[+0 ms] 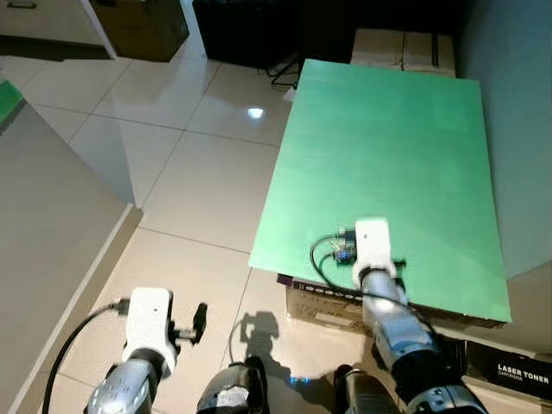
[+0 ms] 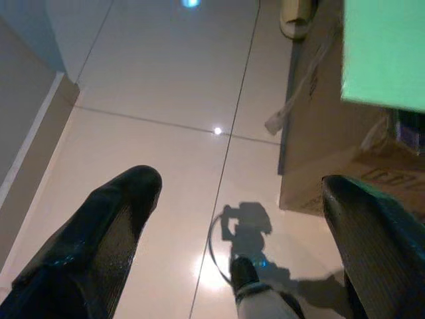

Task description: Hang keys on a hook

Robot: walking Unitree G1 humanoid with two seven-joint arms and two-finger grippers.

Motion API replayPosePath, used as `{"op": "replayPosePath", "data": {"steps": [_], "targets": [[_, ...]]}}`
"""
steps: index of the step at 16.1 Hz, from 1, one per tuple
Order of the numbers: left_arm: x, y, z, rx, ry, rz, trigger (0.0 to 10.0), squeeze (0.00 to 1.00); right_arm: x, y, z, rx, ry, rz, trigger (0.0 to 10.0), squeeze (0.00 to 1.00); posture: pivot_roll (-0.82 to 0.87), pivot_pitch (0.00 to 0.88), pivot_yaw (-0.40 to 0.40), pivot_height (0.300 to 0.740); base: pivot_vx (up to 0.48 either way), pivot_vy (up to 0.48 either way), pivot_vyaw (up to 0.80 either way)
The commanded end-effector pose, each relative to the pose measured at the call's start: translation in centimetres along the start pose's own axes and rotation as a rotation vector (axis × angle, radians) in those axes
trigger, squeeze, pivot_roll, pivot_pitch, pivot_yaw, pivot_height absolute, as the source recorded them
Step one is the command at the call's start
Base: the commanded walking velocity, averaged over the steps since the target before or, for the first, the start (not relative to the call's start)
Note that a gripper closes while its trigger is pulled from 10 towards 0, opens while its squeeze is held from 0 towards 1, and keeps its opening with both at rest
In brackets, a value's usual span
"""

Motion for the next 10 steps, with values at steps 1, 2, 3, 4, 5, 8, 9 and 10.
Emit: {"op": "replayPosePath", "data": {"steps": [1, 2, 3, 4, 5, 8, 9, 10], "targets": [[-0.1, 0.0, -0.8, -0.029, -0.003, 0.004, 10.0, 0.00, -0.1, -0.3, 0.2, 0.006, -0.014, 0.009, 0.0, 0.00, -0.01, 0.215, 0.103, 0.740, 0.000, 0.000, 0.00], [0.1, 0.3, -0.6, -0.021, -0.007, -0.001, 10.0, 0.00, 0.2, -0.4, 1.2, 0.029, -0.006, 0.005, 0.0, 0.00, -0.02, 0.212, 0.105, 0.740, 0.000, 0.000, 0.00], [0.3, 0.5, -0.5, -0.020, -0.007, -0.007, 10.0, 0.00, 0.3, -0.4, 1.1, 0.018, -0.005, -0.004, 0.0, 0.00, -0.02, 0.209, 0.105, 0.740, 0.000, 0.000, 0.00], [0.4, 0.5, -0.5, -0.020, -0.007, -0.010, 10.0, 0.00, 0.5, -0.4, 0.9, 0.002, -0.003, -0.016, 0.0, 0.00, -0.03, 0.210, 0.107, 0.740, 0.000, 0.000, 0.00], [0.5, 0.6, -0.6, -0.021, -0.007, -0.014, 10.0, 0.00, 0.5, -0.5, 0.0, -0.043, 0.013, -0.024, 10.0, 0.00, -0.03, 0.211, 0.108, 0.740, 0.000, 0.000, 0.00], [0.5, 0.7, -0.5, -0.021, -0.006, -0.016, 10.0, 0.00, 0.3, -1.3, -1.4, -0.123, 0.091, -0.025, 10.0, 1.00, -0.02, 0.210, 0.110, 0.740, 0.000, 0.000, 0.00], [0.4, 0.7, -0.5, -0.021, -0.006, -0.016, 10.0, 0.00, 0.3, -1.4, -1.5, -0.127, 0.097, -0.021, 10.0, 1.00, -0.02, 0.208, 0.110, 0.740, 0.000, 0.000, 0.00], [0.4, 0.6, -0.6, -0.019, -0.006, -0.012, 10.0, 0.00, 0.7, -1.6, -1.7, -0.136, 0.119, -0.019, 10.0, 1.00, -0.01, 0.206, 0.108, 0.740, 0.000, 0.000, 0.00]]}}
Point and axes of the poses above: a point about 5 cm out from each wrist's last joint towards the gripper, its own y axis pointing out of the wrist towards the gripper, its own z axis along the axis of the wrist's last joint, x = y × z, the point moved 3 cm from there along y, pointing out of the wrist towards the gripper
